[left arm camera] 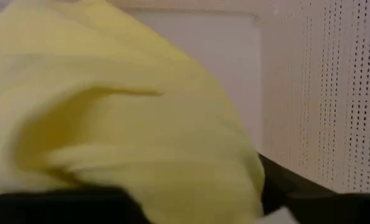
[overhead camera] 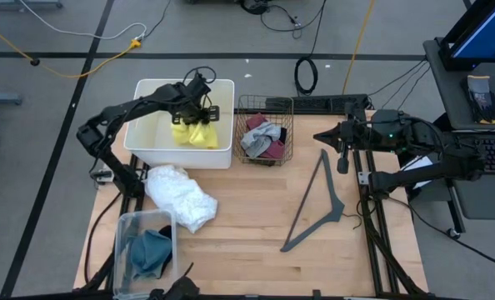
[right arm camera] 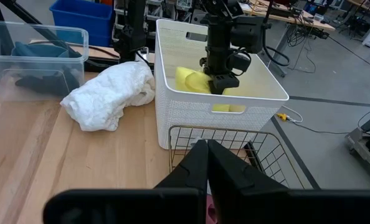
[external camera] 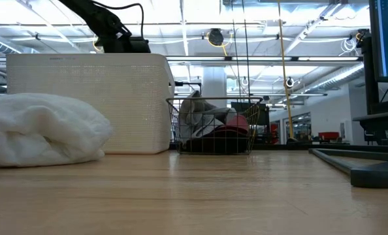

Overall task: Pick & Place Cloths
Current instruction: Put the white dress into the white bin

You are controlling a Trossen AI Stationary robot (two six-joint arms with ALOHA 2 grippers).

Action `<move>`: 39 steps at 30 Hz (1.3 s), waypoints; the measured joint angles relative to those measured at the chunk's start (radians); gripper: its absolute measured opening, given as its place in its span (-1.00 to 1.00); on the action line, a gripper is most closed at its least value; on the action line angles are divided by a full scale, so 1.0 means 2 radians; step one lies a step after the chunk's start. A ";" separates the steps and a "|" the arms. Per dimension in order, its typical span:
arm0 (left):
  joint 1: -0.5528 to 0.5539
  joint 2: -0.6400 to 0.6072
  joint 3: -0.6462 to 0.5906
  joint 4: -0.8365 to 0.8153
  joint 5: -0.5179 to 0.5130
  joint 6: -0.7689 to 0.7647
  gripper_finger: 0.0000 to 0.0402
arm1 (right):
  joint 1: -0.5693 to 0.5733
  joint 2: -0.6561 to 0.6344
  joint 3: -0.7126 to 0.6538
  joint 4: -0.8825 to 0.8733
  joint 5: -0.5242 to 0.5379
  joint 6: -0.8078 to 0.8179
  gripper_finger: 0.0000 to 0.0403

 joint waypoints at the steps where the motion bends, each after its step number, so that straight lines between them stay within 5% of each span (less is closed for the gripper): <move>1: 0.000 0.000 0.000 0.000 0.000 0.000 -0.23 | 0.000 0.000 0.000 0.000 0.000 0.000 -1.00; 8: 0.000 -0.001 0.000 -0.001 0.018 0.001 0.22 | 0.000 0.000 0.000 0.002 0.000 0.000 -1.00; 12: 0.009 -0.020 0.000 0.004 0.088 0.004 0.39 | 0.000 0.000 0.000 0.002 0.000 0.000 -1.00; 17: 0.017 -0.067 0.000 0.005 0.137 0.004 0.50 | 0.000 0.000 0.000 0.002 0.000 0.000 -0.99; 24: 0.008 -0.162 0.000 0.005 0.137 0.004 0.52 | 0.000 0.000 0.000 0.002 -0.001 0.000 -0.99; 32: -0.086 -0.240 0.000 0.007 0.132 0.004 0.52 | 0.000 0.000 0.000 0.003 -0.002 0.000 -0.99; 39: -0.225 -0.249 0.000 0.007 0.055 0.004 0.52 | 0.000 0.000 0.000 0.002 -0.002 0.000 -0.99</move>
